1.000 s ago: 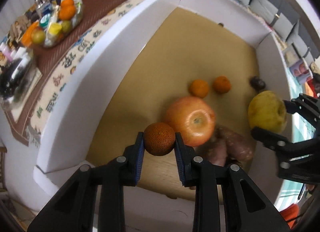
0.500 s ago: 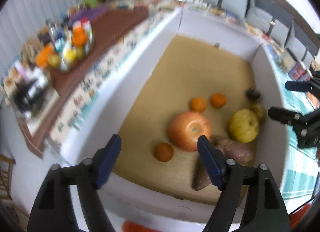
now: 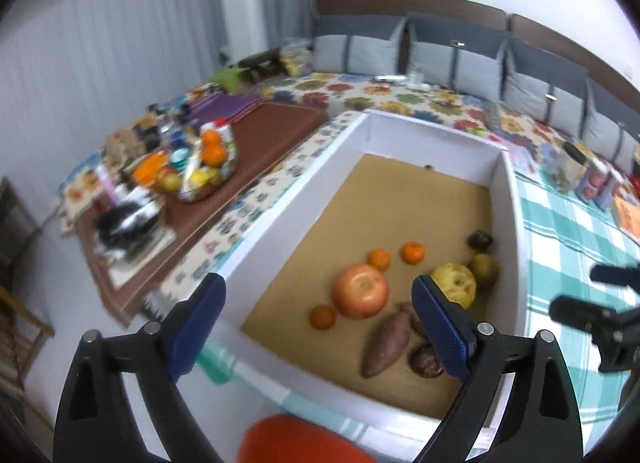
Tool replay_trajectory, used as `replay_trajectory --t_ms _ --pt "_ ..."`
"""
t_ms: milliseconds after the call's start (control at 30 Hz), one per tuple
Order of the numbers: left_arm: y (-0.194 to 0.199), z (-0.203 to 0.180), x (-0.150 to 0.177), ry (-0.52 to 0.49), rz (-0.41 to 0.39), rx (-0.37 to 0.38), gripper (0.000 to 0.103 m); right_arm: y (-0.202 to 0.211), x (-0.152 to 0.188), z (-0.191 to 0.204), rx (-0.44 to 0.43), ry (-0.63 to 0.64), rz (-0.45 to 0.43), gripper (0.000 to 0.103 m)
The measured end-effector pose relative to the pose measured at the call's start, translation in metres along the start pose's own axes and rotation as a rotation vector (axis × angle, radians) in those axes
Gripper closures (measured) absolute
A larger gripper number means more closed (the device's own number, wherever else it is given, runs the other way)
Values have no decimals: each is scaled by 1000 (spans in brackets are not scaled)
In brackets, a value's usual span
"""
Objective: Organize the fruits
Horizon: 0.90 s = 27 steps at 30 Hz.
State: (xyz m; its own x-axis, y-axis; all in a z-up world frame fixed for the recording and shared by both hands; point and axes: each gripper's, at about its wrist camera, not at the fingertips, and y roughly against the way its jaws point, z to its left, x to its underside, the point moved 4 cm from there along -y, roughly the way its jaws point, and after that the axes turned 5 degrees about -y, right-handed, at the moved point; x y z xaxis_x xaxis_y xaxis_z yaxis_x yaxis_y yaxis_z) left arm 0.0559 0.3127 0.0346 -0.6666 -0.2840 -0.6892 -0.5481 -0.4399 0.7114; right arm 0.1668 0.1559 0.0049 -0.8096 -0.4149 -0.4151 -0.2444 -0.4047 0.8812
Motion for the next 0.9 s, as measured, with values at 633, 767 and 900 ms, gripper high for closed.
replay_trajectory --t_ms 633,767,900 --pt "6 6 18 -22 54 -26 8 25 16 50 27 67 -42 1" --pt "12 6 18 -57 33 -63 8 22 18 54 38 62 -28 1" --pt "15 8 19 -67 34 -37 8 19 19 57 54 61 -14 1"
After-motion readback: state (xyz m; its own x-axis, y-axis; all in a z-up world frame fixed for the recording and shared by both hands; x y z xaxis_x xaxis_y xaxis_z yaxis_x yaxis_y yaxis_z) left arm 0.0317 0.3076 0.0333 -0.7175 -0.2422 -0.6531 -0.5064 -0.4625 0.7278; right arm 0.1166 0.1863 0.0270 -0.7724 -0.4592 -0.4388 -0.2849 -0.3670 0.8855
